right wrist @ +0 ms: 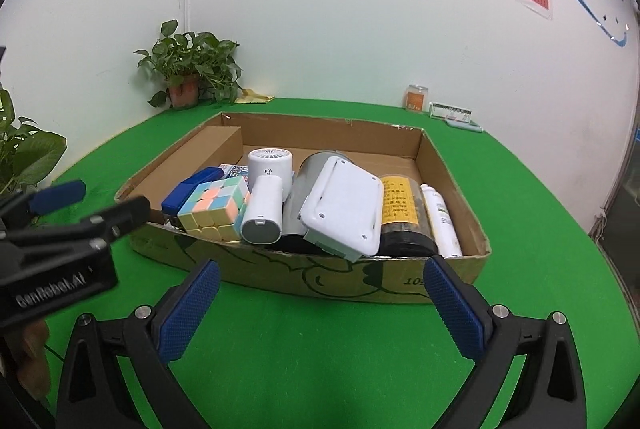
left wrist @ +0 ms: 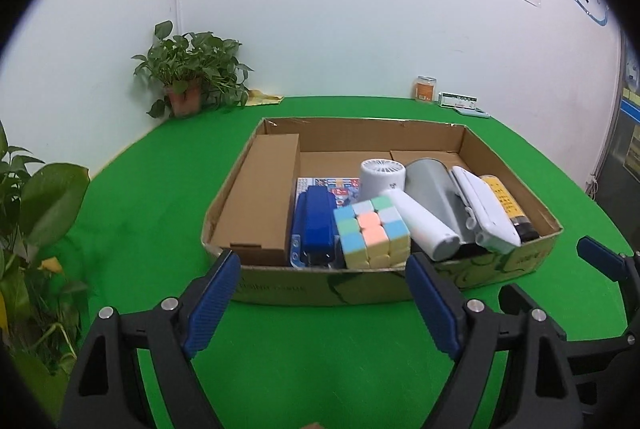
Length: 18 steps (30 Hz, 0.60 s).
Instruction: Organize rigid objects
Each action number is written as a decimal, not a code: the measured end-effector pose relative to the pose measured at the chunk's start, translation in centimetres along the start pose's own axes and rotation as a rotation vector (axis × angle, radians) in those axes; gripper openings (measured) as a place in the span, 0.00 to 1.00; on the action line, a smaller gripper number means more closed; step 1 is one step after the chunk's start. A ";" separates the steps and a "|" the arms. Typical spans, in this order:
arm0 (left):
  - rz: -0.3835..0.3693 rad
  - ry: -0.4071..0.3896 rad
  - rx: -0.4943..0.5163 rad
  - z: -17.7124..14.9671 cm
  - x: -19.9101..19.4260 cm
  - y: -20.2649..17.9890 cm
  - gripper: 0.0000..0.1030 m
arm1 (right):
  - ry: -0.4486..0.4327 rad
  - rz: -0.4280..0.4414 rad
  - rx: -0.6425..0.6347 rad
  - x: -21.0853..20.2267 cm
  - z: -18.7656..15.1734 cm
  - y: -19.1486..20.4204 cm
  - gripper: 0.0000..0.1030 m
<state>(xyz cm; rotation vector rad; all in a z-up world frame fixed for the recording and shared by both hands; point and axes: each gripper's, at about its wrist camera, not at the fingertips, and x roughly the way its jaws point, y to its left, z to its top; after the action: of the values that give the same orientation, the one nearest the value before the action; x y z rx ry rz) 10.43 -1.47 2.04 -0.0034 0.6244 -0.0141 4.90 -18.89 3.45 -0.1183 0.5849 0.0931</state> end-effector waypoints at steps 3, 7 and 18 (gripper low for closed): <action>-0.012 -0.003 -0.008 -0.1 -0.4 -0.4 0.82 | -0.009 -0.008 -0.009 -0.9 0.0 -0.1 0.99; -0.025 -0.023 -0.019 0.0 -1.2 -0.6 0.82 | -0.016 -0.008 0.007 -1.9 0.0 -0.8 0.99; -0.042 -0.012 -0.023 -0.8 -2.3 -1.1 0.82 | -0.014 -0.022 0.013 -3.4 -0.5 -1.1 0.99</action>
<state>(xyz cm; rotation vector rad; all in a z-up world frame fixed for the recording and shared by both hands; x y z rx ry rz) 8.02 -2.52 2.74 -0.0387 0.6129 -0.0477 1.94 -20.27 5.05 -0.1118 0.5699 0.0685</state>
